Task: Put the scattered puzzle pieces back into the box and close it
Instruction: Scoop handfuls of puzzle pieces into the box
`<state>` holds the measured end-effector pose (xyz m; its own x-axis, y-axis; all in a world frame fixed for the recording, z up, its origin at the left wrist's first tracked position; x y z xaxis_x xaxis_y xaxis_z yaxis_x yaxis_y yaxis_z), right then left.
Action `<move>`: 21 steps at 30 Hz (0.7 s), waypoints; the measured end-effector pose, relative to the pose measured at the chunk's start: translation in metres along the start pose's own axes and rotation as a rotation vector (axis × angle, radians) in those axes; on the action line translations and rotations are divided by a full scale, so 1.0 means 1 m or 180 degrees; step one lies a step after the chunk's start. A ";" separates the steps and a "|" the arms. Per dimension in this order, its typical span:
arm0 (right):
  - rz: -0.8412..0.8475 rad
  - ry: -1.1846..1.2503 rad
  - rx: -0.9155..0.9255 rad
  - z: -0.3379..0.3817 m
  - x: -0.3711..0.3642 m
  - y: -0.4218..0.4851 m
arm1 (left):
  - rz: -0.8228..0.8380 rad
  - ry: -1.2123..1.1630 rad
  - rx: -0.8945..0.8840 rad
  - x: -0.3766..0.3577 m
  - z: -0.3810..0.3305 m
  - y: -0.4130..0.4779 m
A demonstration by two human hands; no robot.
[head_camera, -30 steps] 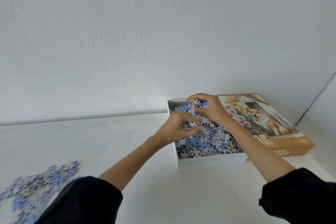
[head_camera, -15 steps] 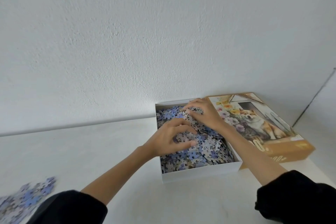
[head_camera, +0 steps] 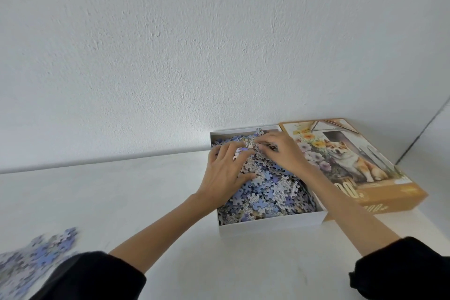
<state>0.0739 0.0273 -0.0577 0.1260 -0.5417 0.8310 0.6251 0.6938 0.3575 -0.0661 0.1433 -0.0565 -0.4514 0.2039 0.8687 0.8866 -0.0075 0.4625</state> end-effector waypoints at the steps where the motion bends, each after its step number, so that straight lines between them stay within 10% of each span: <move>1: 0.0295 -0.0162 0.0051 -0.001 -0.004 -0.003 | 0.0111 -0.0080 0.0016 -0.001 -0.003 -0.002; 4: 0.0853 -0.0715 0.0028 -0.006 -0.014 -0.007 | 0.0800 -0.0230 0.0259 -0.008 -0.010 -0.012; 10: -0.0181 -0.0325 -0.0014 -0.007 -0.008 0.001 | 0.0872 0.0041 0.0622 -0.017 0.007 0.008; 16: 0.0245 -0.0769 0.0010 -0.007 -0.016 -0.003 | 0.0363 0.0525 0.0574 -0.011 -0.002 0.020; 21: -0.0198 -0.0620 -0.0098 -0.004 -0.011 -0.003 | 0.1091 0.0035 0.0817 -0.017 -0.012 0.004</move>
<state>0.0738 0.0288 -0.0694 -0.0630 -0.4791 0.8755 0.6508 0.6453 0.4000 -0.0562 0.1284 -0.0676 -0.1261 0.2216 0.9669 0.9812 0.1711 0.0888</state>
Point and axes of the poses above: each hand's wrist, its own y-axis towards the middle knuckle, its own x-axis out of the back of the hand, z = x × y, the point moved 3 cm from there along y, towards the middle knuckle, and after that the axes turned 6 degrees about -y, right-handed, at the moved point
